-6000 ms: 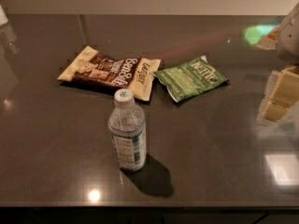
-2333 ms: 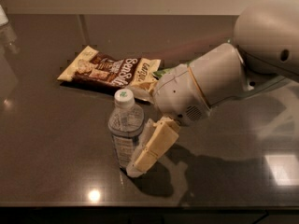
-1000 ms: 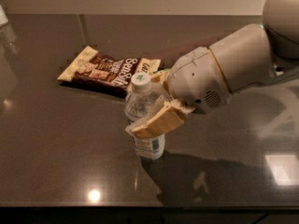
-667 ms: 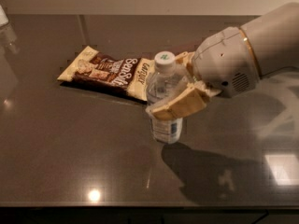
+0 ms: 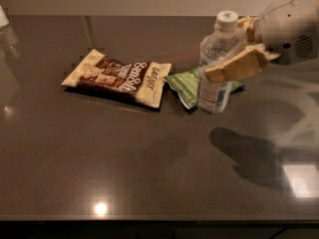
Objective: Move blue plastic bottle near green jalapeno chip bag
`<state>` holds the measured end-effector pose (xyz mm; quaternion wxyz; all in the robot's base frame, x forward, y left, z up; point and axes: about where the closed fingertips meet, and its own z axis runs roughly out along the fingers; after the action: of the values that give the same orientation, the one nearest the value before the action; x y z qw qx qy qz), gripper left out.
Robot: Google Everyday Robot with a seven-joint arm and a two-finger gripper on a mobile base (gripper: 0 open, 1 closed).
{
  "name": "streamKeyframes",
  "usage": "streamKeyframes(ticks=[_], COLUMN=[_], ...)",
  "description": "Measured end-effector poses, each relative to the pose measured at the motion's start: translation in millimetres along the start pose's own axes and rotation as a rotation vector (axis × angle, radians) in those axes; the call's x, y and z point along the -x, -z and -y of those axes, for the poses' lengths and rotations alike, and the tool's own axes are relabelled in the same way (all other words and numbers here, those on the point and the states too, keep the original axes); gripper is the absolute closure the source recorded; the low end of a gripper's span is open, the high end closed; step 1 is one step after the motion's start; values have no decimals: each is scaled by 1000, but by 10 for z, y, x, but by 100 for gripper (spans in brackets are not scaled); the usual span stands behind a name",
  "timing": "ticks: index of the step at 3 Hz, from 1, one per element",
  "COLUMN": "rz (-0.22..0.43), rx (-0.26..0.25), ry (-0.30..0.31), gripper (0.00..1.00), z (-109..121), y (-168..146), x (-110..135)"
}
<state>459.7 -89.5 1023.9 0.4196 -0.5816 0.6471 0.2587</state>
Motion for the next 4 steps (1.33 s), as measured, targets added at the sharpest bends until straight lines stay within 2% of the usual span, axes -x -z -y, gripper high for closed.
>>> streamKeyframes(ticks=[1,2,3,4], rz=[-6,-16,-11,7], rx=[-64,-108,-125,-120], ry=[-52,-123,-176,-202], gripper=[100,100,100,100], z=[394,689,918,1030], y=[212,359,395,318], x=[-242,-559,-825,-986])
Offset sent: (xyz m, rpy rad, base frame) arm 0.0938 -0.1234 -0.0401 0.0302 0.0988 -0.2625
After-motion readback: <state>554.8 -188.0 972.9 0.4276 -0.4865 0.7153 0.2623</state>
